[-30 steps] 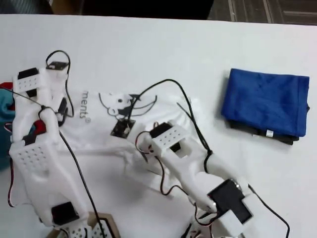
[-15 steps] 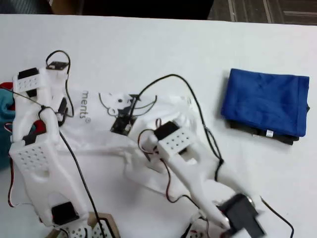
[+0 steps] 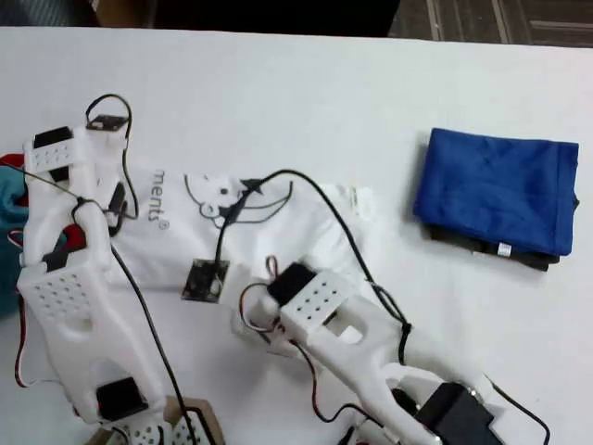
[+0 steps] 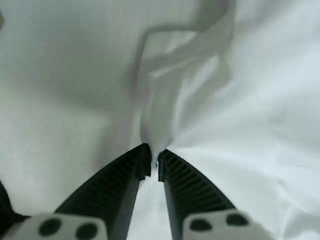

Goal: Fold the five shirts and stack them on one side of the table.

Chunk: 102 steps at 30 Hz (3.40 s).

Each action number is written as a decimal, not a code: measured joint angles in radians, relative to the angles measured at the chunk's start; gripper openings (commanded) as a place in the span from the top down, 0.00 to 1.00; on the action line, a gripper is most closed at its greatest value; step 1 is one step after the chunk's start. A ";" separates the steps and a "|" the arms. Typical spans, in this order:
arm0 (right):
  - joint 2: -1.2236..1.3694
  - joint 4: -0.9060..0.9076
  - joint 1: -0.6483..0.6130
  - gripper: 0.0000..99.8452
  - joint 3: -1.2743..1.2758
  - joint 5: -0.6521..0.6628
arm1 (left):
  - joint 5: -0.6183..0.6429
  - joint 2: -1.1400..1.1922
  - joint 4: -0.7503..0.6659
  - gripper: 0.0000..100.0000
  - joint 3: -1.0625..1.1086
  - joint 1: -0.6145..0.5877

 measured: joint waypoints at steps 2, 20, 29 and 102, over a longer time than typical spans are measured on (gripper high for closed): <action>0.000 -0.041 -0.002 0.98 0.032 0.000 | 0.000 0.000 0.000 0.97 0.000 0.000; 0.000 -0.080 -0.006 0.76 0.086 0.000 | 0.000 0.000 0.000 0.97 0.000 0.000; 0.000 -0.037 -0.009 0.76 0.086 0.000 | 0.000 0.000 0.000 0.97 0.000 0.000; 0.847 0.333 0.330 0.97 -1.194 0.273 | 0.000 0.000 0.000 0.97 0.000 0.000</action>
